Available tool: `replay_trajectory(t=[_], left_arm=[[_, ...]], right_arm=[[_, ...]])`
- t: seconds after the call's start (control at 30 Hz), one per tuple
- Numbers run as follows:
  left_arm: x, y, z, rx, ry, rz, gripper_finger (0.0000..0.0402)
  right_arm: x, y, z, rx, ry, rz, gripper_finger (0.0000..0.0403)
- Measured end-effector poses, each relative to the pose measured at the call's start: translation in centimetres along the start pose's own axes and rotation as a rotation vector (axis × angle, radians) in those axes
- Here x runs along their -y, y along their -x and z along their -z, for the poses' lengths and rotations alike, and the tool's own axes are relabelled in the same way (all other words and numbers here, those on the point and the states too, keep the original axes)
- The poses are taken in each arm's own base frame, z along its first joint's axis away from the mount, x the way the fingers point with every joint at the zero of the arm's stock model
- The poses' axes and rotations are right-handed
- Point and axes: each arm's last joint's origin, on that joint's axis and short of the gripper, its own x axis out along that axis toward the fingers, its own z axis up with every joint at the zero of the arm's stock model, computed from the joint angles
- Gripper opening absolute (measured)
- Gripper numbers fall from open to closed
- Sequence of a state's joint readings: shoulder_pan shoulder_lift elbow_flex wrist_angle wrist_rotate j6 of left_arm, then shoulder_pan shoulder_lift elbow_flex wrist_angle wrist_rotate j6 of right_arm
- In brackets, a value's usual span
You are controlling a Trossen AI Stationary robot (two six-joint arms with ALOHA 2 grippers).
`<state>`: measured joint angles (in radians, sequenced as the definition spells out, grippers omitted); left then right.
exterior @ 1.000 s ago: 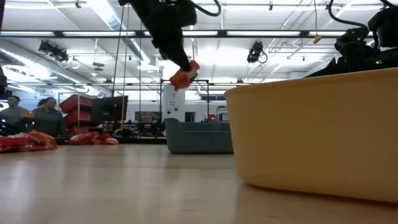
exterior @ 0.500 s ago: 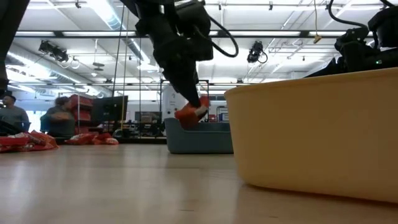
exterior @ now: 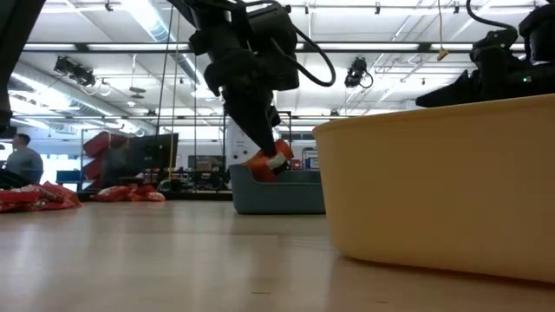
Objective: Sort candy
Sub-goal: Put the orange chocolate into the blue bin
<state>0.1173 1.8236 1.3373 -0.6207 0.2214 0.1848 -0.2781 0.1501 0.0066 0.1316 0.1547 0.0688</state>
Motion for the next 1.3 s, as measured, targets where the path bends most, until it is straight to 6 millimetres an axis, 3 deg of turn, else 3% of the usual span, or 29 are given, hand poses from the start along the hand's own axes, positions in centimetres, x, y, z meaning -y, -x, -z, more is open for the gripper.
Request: replay_trajectory(t=[0.23, 0.4, 0.5, 0.67, 1.1, 1.3], left_arm=[[0.6, -0.1, -0.1, -0.004, -0.011, 0.007, 0.0073], [0.5, 0.2, -0.3, -0.021, -0.044, -0.074, 0.0103], [0.3, 1.0, -0.3, -0.011, -0.062, -0.171, 0.0085], [0.3, 3.0, 0.2, 0.173, -0.072, -0.183, 0.0009], [2.1, 7.5, 4.6, 0.661, -0.083, -0.219, 0.0002], [2.0, 9.0, 6.2, 0.735, -0.081, -0.225, 0.0001]], right_arm=[[-0.1, 0.0, -0.2, 0.018, -0.037, -0.005, 0.0003], [-0.4, 0.0, -0.3, 0.007, -0.116, -0.056, 0.0028], [-0.7, 0.2, -1.2, -0.047, -0.136, -0.096, 0.0053], [-1.2, 0.7, -2.9, -0.245, -0.131, -0.090, 0.0078], [-3.7, -1.1, -5.7, -0.616, -0.217, -0.103, 0.0080], [-4.9, -1.4, -7.4, -0.932, -0.262, 0.000, 0.0081]])
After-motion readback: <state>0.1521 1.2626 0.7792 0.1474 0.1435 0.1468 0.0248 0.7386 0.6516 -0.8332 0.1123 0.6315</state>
